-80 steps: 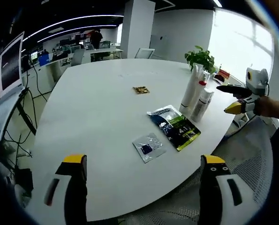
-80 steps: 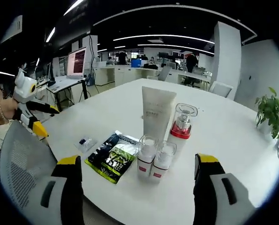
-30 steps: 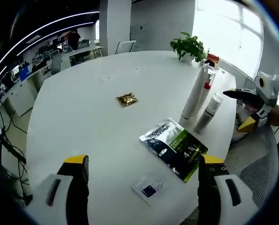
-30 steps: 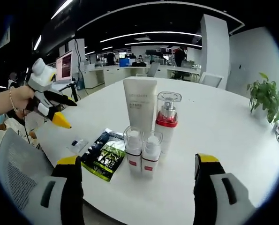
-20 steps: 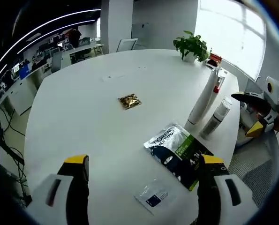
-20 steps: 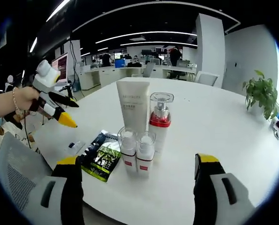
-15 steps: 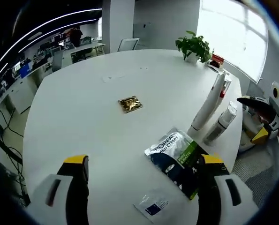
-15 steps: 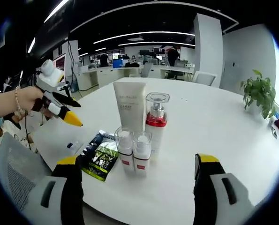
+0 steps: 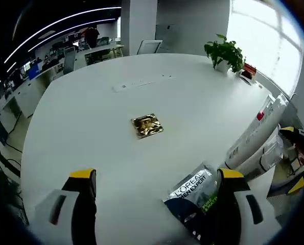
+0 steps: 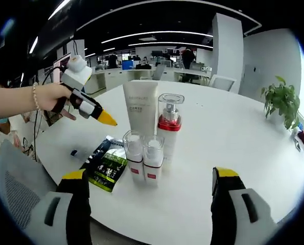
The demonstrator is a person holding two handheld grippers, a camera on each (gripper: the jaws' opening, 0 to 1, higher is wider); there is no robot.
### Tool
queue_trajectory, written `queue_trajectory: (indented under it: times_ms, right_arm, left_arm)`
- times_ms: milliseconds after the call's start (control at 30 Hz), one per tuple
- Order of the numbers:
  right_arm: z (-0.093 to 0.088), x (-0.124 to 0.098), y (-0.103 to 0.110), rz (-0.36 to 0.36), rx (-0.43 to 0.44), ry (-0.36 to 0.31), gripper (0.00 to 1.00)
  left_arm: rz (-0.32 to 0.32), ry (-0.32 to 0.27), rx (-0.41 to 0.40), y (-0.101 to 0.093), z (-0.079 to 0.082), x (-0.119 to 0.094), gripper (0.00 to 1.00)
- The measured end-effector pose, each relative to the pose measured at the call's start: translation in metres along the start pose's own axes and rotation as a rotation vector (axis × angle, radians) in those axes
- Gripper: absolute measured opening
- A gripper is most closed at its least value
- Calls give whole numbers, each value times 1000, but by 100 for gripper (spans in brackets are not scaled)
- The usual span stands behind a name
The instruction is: Arrange the skincare products in the storage area until every visible bottle or jar stands upright without overlapping.
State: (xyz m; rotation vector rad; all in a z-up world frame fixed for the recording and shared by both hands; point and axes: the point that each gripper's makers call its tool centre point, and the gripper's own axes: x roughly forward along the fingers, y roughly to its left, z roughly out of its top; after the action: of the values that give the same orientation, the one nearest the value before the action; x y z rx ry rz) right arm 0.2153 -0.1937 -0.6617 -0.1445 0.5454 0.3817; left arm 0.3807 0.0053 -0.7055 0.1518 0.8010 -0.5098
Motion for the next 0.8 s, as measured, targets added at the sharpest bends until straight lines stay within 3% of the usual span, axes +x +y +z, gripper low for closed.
queue_trajectory:
  times_ms: [200, 567, 800]
  right_arm:
    - [-2, 1, 2, 3, -2, 12, 100]
    - [-7, 3, -3, -12, 32, 31, 100]
    - [-13, 5, -5, -15, 41, 53, 100]
  left_arm:
    - [37, 0, -44, 1, 9, 21, 95]
    - [79, 21, -92, 11, 12, 57, 95]
    - [93, -6, -117, 11, 23, 76, 94]
